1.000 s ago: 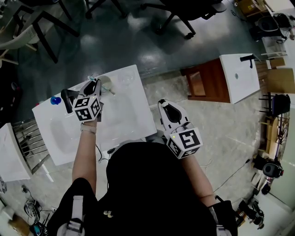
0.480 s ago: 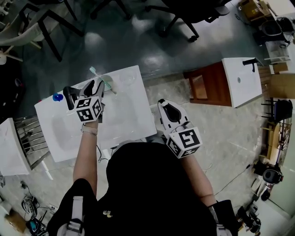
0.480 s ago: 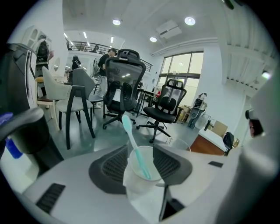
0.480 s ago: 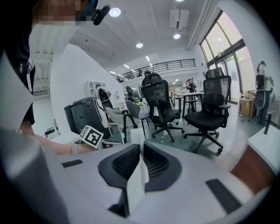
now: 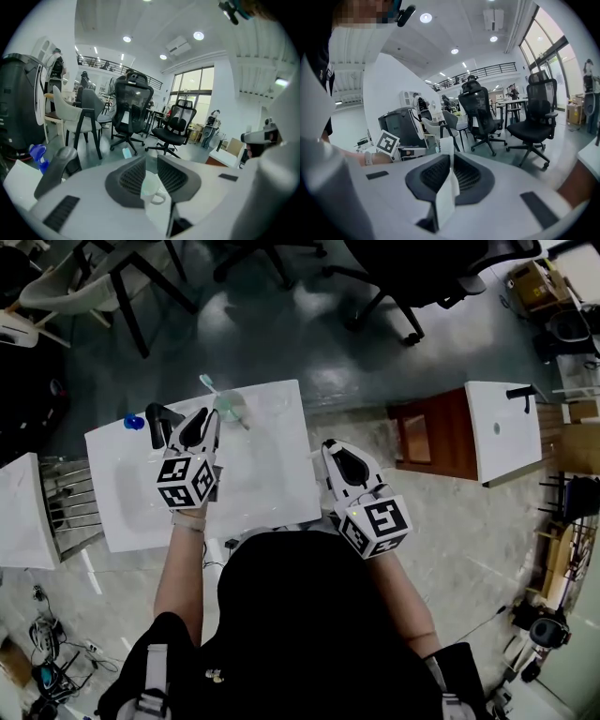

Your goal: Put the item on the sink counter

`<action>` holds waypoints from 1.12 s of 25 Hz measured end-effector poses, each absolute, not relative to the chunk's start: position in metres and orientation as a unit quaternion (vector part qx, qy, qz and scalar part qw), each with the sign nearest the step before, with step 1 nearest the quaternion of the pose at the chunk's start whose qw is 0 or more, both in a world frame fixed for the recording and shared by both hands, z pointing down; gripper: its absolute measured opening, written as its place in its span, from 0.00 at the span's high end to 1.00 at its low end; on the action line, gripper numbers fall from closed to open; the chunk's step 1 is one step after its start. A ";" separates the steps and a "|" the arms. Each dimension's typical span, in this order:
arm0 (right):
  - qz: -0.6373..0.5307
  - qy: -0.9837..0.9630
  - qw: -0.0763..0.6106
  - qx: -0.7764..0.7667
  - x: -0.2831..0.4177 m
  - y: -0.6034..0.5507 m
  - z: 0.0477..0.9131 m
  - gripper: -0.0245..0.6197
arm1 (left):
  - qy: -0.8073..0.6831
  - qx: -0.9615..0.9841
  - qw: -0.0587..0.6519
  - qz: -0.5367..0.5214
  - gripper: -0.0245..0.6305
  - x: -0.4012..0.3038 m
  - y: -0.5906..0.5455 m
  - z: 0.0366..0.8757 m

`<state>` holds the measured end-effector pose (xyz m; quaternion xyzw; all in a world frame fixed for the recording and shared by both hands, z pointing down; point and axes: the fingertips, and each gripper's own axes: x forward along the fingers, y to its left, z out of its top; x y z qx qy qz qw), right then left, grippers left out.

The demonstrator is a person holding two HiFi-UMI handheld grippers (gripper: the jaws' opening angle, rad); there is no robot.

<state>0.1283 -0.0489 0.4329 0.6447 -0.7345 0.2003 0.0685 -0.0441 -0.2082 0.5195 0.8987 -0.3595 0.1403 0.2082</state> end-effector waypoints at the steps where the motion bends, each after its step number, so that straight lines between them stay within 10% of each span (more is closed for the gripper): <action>1: 0.199 -0.739 0.068 0.640 0.127 -0.051 0.432 0.89 | -0.360 0.900 0.206 0.136 0.83 -0.045 -0.204 0.514; 28: 0.174 -0.812 0.048 0.554 0.117 -0.115 0.409 0.89 | -0.409 0.882 0.216 0.096 0.93 -0.078 -0.095 0.456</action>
